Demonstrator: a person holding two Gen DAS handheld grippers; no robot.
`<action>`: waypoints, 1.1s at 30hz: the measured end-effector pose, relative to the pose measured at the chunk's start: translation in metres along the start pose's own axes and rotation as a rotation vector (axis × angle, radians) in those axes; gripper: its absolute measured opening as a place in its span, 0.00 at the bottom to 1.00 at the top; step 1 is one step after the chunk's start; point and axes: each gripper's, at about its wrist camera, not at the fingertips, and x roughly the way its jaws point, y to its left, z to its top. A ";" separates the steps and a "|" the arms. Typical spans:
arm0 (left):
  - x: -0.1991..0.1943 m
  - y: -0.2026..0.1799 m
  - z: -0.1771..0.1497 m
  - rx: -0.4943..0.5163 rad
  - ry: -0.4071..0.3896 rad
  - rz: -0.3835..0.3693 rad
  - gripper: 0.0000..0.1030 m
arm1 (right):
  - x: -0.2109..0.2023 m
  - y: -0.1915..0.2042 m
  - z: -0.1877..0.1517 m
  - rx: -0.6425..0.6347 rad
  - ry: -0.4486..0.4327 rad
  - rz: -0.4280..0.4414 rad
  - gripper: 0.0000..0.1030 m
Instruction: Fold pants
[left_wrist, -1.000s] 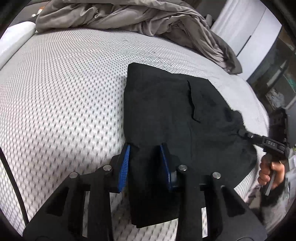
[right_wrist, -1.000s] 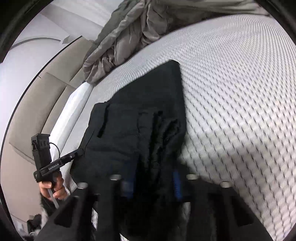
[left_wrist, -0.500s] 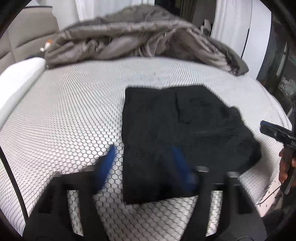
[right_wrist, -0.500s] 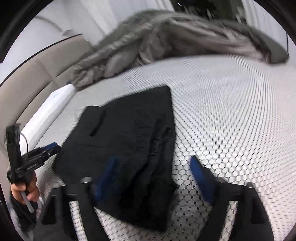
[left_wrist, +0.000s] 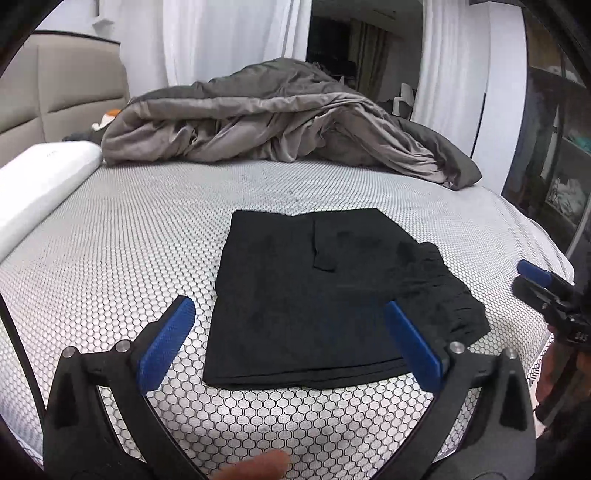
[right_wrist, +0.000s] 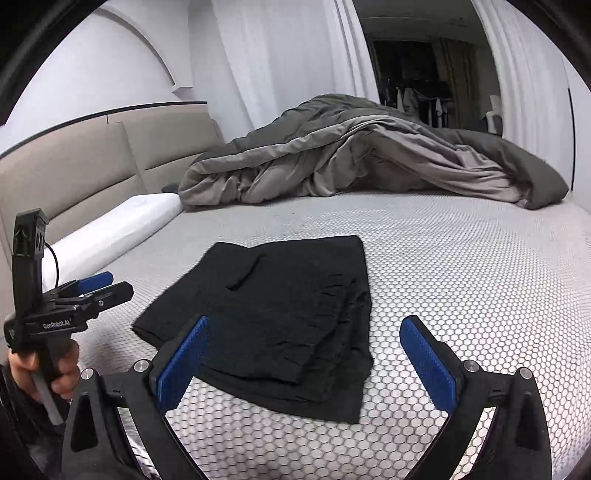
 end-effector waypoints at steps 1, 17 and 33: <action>0.002 0.000 -0.001 -0.002 0.001 0.004 0.99 | -0.001 -0.002 -0.001 0.016 -0.006 0.007 1.00; 0.013 -0.012 -0.001 0.077 -0.029 0.049 0.99 | -0.009 -0.022 -0.007 0.118 -0.061 -0.038 1.00; 0.014 -0.009 0.000 0.044 -0.039 0.074 0.99 | -0.010 0.002 -0.009 -0.026 -0.098 -0.086 1.00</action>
